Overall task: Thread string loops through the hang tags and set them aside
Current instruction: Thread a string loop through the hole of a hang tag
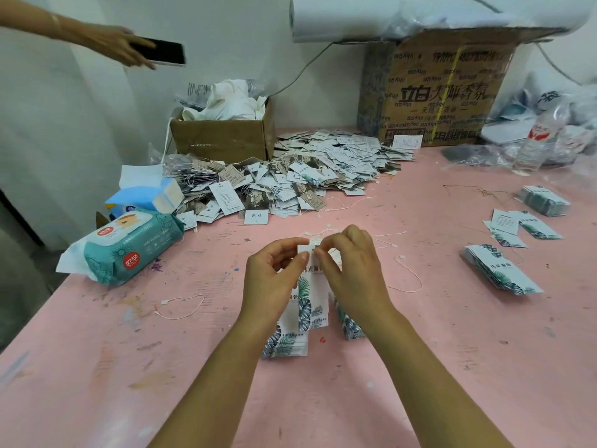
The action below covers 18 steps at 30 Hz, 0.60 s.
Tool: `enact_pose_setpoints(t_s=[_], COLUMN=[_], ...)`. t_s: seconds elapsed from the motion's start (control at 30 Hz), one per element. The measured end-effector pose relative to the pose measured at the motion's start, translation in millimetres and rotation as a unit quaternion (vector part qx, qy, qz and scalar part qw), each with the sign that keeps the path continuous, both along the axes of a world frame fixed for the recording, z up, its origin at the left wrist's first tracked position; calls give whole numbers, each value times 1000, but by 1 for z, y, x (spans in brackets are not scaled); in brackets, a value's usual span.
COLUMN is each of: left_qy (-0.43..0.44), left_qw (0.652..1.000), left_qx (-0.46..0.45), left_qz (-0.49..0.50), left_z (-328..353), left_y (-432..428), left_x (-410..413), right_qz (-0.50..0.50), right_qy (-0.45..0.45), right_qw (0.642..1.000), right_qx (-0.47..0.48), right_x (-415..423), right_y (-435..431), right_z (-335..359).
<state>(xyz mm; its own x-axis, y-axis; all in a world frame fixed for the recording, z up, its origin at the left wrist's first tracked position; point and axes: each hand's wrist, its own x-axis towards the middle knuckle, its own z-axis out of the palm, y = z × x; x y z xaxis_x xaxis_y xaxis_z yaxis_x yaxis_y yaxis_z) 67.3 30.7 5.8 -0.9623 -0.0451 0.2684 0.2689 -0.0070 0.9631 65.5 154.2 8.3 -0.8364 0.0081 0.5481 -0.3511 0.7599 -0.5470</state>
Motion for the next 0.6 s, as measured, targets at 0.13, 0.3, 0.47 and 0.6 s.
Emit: enact_pose_setpoints(t_s=[0.13, 0.3, 0.47, 0.6], left_qy=[2, 0, -6, -10], left_qw=[1000, 1000, 1000, 1000], left_qx=[3, 7, 17, 20], left_qz=[1, -10, -8, -21], left_z=[0, 0, -1, -3], left_y=[0, -1, -1, -1], left_x=[0, 2, 3, 3], right_qz=[22, 6, 8, 12], right_qy=[4, 19, 14, 14], right_qw=[999, 998, 999, 999], right_qx=[-25, -56, -52, -50], right_x=[2, 2, 4, 4], right_y=[-3, -1, -2, -3], right_z=[-1, -2, -4, -5])
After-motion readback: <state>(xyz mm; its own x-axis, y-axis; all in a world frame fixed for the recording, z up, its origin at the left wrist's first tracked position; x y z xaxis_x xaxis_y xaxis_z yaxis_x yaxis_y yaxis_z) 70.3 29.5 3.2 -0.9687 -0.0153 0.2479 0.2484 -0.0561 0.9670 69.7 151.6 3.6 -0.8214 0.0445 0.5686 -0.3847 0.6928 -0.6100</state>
